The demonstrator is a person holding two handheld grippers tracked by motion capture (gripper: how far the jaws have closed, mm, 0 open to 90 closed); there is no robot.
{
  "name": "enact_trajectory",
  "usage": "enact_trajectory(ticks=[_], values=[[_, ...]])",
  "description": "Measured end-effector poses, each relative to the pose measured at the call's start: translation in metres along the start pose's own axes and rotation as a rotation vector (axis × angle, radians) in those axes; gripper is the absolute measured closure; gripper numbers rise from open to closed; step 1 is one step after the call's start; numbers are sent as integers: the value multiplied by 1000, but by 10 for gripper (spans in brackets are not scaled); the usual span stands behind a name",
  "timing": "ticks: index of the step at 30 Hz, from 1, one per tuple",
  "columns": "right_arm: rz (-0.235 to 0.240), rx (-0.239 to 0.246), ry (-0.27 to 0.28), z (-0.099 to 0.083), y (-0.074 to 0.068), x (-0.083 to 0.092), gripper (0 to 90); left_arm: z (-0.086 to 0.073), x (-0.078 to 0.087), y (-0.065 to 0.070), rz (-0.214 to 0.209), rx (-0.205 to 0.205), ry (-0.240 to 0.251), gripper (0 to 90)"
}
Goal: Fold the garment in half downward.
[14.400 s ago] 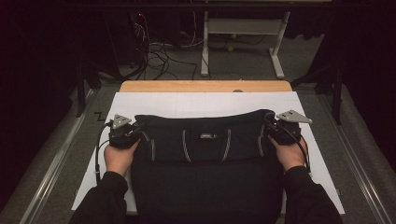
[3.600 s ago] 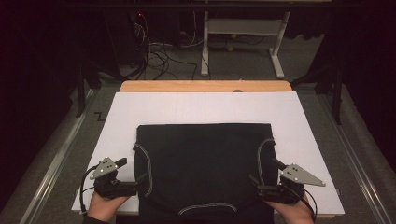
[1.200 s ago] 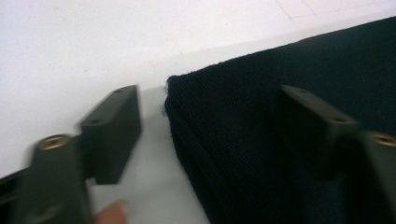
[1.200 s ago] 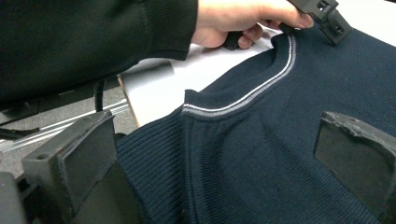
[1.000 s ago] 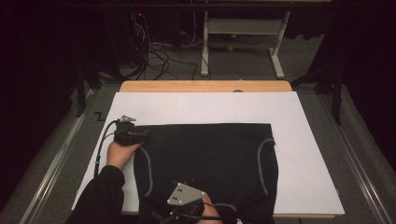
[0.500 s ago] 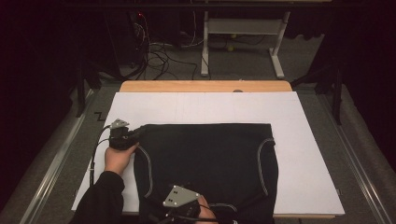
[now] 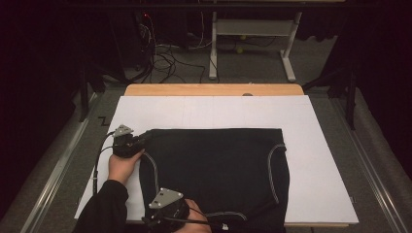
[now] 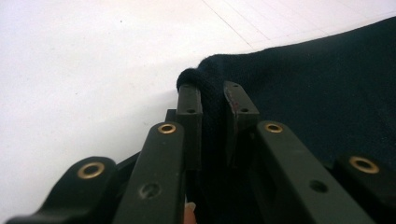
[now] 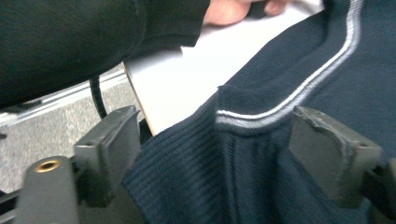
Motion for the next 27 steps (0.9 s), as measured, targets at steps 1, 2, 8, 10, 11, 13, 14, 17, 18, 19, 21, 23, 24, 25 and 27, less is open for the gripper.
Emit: enact_trajectory(ticks=[1, 2, 8, 10, 11, 13, 14, 17, 18, 19, 21, 23, 24, 25, 27], values=[[-5, 3, -15, -1, 0, -3, 221, 0, 0, 0, 0, 0, 0, 750], [-14, 7, -33, -2, 0, -7, 223, 0, 0, 0, 1, -1, -1, 750], [-17, 20, -92, -5, -2, -20, 196, 0, 0, 0, 6, -6, 0, 750], [-21, 25, -104, -4, -4, -23, 180, 0, 0, 0, 5, -5, 0, 749], [-30, 32, -106, -5, -4, -25, 178, 0, 0, 0, 4, -5, 1, 749], [-44, 41, -111, -5, -4, -26, 178, 0, 0, 0, 4, -5, 1, 749], [-50, 46, -114, -5, -4, -26, 179, 0, 0, 0, 4, -5, 0, 749], [-77, 50, -120, -5, -3, -27, 217, 0, 0, 0, 5, -4, 1, 749], [-90, 53, -117, -5, -2, -27, 242, 0, 0, 0, 6, -5, 1, 749], [-101, 54, -115, -5, -1, -27, 255, 0, 0, 0, 8, -7, 0, 749], [-113, 61, -115, -5, -1, -26, 277, 0, 0, 0, 10, -7, -1, 748], [-118, 63, -119, -5, 0, -25, 318, 0, 0, 0, 10, -6, -2, 749], [-124, 57, -117, -5, 1, -25, 351, 0, 0, 0, 11, -7, -2, 749], [-130, 51, -120, -6, 2, -24, 370, 0, -1, 0, 13, -9, -2, 749], [-134, 47, -116, -6, 3, -22, 410, 0, -1, 0, 16, -13, -3, 749]])
Point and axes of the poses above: each handheld gripper's, and its own axes: x roughly backward along the jaws, z roughly out of its top, y roughly to its right, the point moved 10 cm from there along -x, roughly forward along the jaws, and after that the axes turned 3 degrees about z, right-handed, at the moved point
